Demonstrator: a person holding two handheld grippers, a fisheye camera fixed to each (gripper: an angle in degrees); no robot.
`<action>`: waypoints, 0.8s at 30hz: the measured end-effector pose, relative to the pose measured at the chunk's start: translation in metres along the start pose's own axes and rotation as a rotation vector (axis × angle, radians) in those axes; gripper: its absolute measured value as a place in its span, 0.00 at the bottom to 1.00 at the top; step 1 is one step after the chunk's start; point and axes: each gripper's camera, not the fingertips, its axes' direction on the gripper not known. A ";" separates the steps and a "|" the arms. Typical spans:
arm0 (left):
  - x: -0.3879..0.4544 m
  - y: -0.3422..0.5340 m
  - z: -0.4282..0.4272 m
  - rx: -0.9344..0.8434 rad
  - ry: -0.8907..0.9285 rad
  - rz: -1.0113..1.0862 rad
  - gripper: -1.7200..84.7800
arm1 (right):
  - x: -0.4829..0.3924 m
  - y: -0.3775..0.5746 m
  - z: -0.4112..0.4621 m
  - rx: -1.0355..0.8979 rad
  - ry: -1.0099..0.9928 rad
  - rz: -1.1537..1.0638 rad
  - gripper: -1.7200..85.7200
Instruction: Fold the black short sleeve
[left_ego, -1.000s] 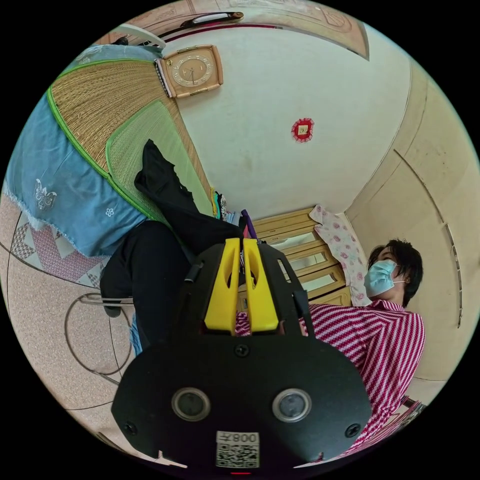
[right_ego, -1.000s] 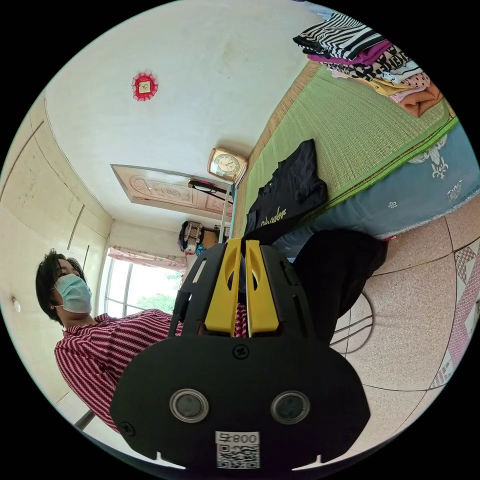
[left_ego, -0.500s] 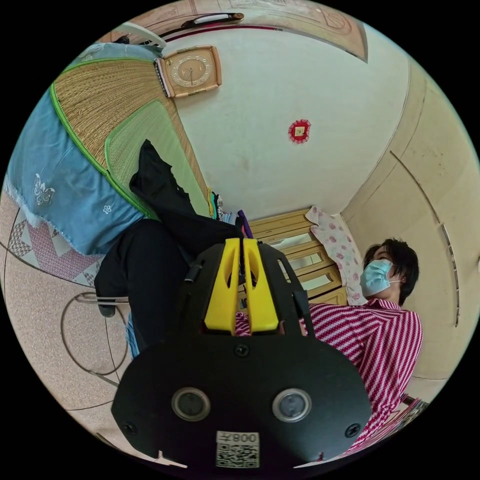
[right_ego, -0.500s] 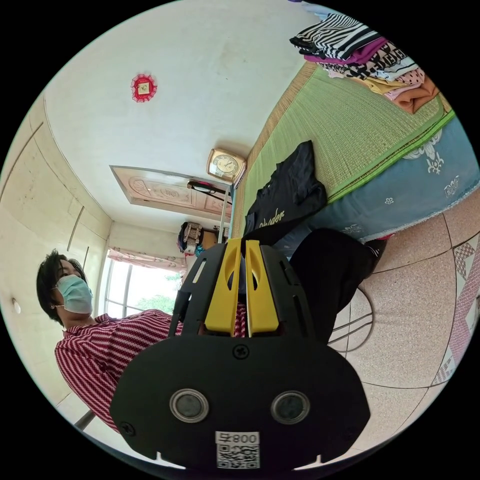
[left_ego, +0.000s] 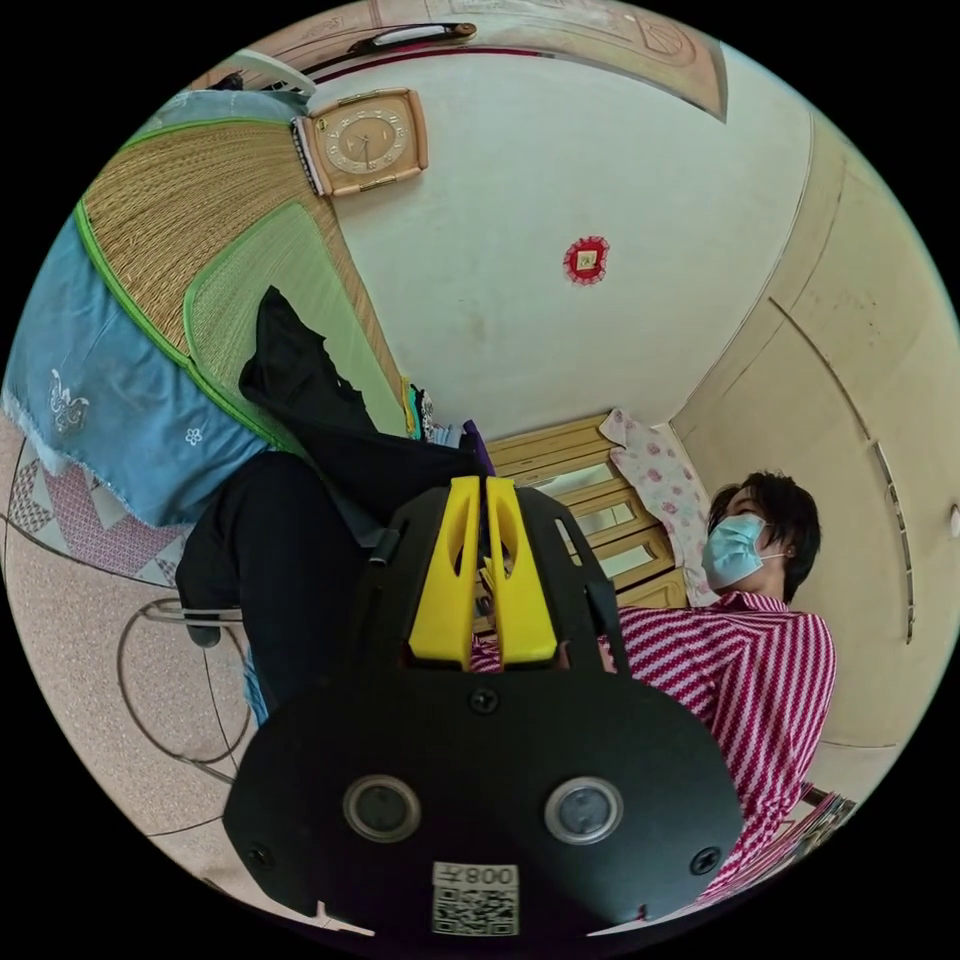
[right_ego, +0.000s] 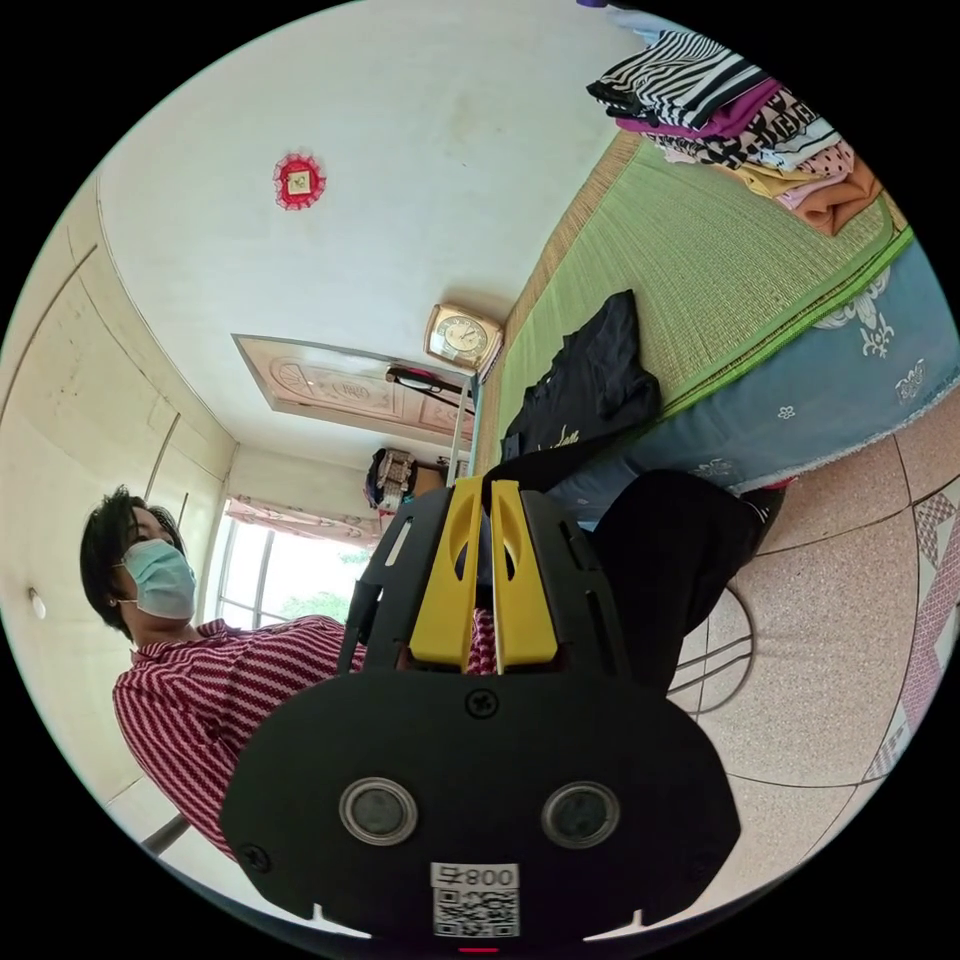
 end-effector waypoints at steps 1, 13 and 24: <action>0.002 0.000 0.000 -0.001 0.009 0.007 0.03 | -0.001 0.000 -0.002 0.004 -0.003 -0.003 0.03; 0.013 0.004 -0.012 0.024 0.050 0.026 0.03 | -0.013 0.008 -0.015 0.025 -0.028 -0.045 0.04; 0.020 0.000 -0.017 0.036 0.060 0.010 0.03 | -0.005 0.009 -0.011 0.031 -0.038 -0.034 0.04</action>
